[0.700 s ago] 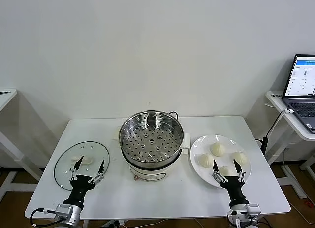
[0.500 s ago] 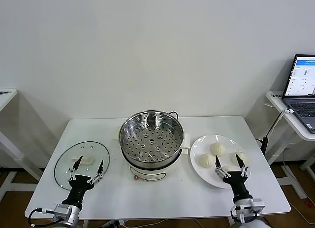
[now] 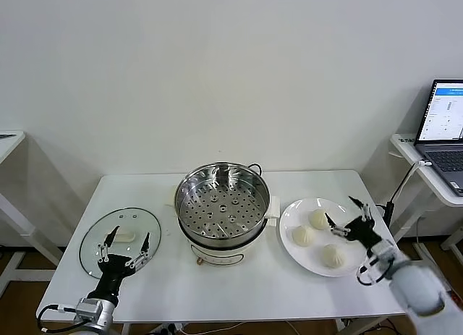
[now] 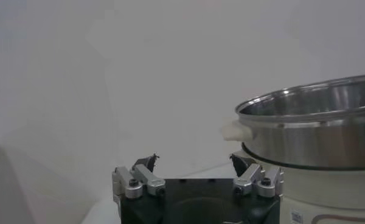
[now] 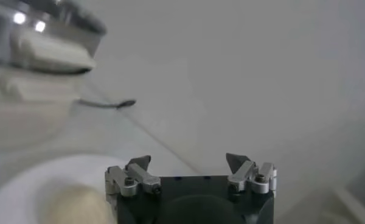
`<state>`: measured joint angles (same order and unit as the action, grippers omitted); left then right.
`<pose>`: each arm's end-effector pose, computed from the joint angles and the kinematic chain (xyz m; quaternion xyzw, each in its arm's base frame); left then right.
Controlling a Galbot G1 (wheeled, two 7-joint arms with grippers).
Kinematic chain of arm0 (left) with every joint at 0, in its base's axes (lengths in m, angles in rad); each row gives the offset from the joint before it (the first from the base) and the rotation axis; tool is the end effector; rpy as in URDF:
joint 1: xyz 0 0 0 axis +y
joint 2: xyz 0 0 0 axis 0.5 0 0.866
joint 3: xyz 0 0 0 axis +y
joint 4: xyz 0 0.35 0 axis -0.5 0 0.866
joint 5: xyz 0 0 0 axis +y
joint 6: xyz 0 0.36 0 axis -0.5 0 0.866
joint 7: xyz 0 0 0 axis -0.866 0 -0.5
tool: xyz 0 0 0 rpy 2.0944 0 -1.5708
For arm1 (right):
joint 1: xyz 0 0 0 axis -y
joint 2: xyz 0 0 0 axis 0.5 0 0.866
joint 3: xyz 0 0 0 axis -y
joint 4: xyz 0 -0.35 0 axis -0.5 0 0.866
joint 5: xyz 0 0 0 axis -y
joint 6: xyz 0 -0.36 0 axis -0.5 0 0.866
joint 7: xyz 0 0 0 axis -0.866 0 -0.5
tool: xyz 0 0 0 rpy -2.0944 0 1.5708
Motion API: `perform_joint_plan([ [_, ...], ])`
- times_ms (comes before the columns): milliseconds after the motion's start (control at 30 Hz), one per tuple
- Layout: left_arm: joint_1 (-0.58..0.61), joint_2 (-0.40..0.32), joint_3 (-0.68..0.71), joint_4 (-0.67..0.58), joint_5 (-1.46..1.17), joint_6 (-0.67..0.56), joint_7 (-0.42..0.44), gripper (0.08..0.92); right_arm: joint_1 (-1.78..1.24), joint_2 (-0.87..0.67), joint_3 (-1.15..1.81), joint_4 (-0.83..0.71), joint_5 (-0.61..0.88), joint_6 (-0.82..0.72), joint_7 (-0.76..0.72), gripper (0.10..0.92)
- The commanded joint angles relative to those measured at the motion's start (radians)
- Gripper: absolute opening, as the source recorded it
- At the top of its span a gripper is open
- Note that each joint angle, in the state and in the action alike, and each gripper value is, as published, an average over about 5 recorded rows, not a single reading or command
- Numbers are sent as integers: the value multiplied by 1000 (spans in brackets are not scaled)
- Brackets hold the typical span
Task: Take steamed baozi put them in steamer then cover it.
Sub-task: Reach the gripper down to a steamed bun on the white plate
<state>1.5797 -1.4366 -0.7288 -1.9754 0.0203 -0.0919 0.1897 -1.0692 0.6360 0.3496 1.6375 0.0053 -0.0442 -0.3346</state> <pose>0.1789 0.0947 -0.3345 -0.0390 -0.9921 -0.1167 0.0228 0.3483 -0.2253 -0.2514 0.2346 -0.8635 0.4319 0.1127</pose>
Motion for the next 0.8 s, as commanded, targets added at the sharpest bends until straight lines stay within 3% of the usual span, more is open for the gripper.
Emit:
perform_joint_plan([
  [33, -1, -2, -5, 0, -1, 2, -2, 823, 611, -321, -542, -165, -91, -31, -403, 823],
  [300, -5, -8, -5, 0, 0, 6, -5, 823, 1032, -247, -931, -264, -78, -8, -767, 823],
  [533, -8, -13, -17, 12, 0, 6, -4, 823, 1275, -90, -1212, -391, -47, -14, -849, 823],
  [800, -13, -19, -40, 22, -2, 5, -1, 823, 1336, 51, -1325, -510, -43, -27, -863, 823],
])
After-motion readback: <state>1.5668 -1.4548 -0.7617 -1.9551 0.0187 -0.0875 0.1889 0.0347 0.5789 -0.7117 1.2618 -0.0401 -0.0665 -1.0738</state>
